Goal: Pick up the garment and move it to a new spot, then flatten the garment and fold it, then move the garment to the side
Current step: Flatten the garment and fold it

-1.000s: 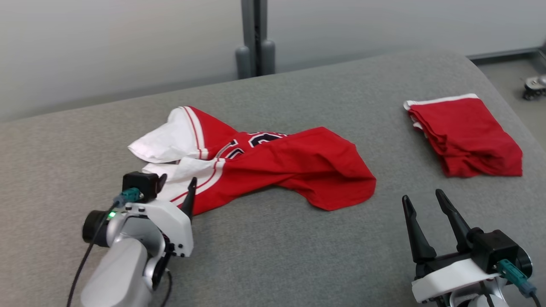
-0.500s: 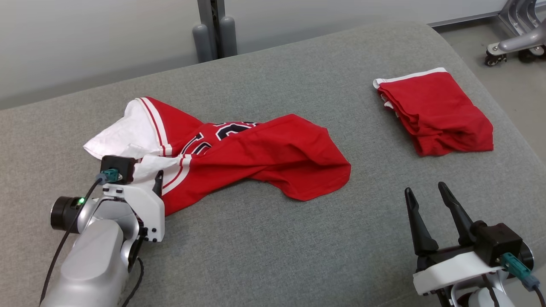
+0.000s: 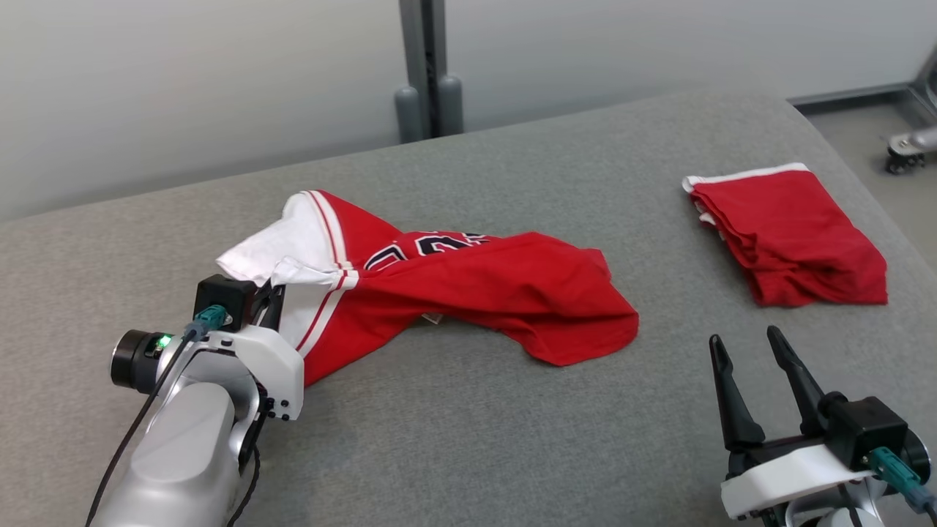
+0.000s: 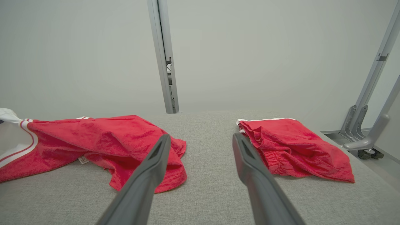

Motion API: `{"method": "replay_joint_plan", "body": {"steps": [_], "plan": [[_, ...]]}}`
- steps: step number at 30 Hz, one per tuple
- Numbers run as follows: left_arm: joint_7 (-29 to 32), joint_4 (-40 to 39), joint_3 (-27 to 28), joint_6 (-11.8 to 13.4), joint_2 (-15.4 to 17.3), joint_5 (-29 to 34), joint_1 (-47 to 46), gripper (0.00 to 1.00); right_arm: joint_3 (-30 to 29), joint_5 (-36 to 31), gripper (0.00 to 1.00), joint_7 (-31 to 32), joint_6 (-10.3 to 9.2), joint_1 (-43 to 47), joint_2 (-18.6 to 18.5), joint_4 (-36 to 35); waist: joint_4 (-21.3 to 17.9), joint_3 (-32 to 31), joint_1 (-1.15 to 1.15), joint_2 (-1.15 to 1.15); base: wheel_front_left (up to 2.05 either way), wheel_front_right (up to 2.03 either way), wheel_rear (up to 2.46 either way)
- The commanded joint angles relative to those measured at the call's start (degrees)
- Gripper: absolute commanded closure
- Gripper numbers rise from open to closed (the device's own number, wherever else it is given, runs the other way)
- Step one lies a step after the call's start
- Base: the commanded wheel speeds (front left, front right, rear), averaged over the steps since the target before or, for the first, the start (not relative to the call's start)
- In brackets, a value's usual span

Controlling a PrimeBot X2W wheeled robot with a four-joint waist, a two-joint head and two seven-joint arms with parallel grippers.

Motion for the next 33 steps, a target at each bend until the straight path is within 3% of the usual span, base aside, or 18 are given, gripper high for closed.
{"method": "replay_joint_plan", "body": {"steps": [1,4,8,16,23,33], "plan": [[-0.7,-0.5,-0.2,-0.3,0.7,0.4,0.5,1.00,-0.1,-0.1,0.00,-0.3,0.01,0.7,-0.3,0.1,2.3,-1.9,0.00,0.00,0.00,0.00,0.00],[-1.9,-2.5,-0.9,-0.5,1.5,1.0,2.7,1.00,-0.6,-0.1,0.00,-0.3,0.01,1.7,-0.3,0.1,4.9,-3.3,0.00,0.00,0.00,0.00,0.00],[-2.9,-7.4,-0.4,1.2,4.3,1.4,6.2,1.00,-0.5,-0.1,0.00,-0.3,0.01,2.6,-0.3,0.0,7.7,-4.5,0.00,0.00,0.00,0.00,0.00],[-2.7,-19.9,-0.2,2.9,7.0,0.2,18.4,1.00,-1.0,0.0,0.00,-0.3,0.01,3.8,-0.3,0.2,10.9,-5.4,0.00,0.00,0.00,0.00,0.00],[0.5,-31.2,-2.0,6.8,6.3,-0.3,31.1,1.00,-1.9,-1.5,0.00,-0.2,0.01,4.7,-0.3,0.8,12.1,-5.5,0.00,0.00,0.00,0.00,0.00],[3.8,-32.3,-4.5,8.9,5.5,-0.7,38.7,1.00,-1.4,-1.5,0.00,0.7,0.01,5.0,-0.3,2.7,11.6,-6.0,0.00,0.00,0.00,0.00,0.00]]}}
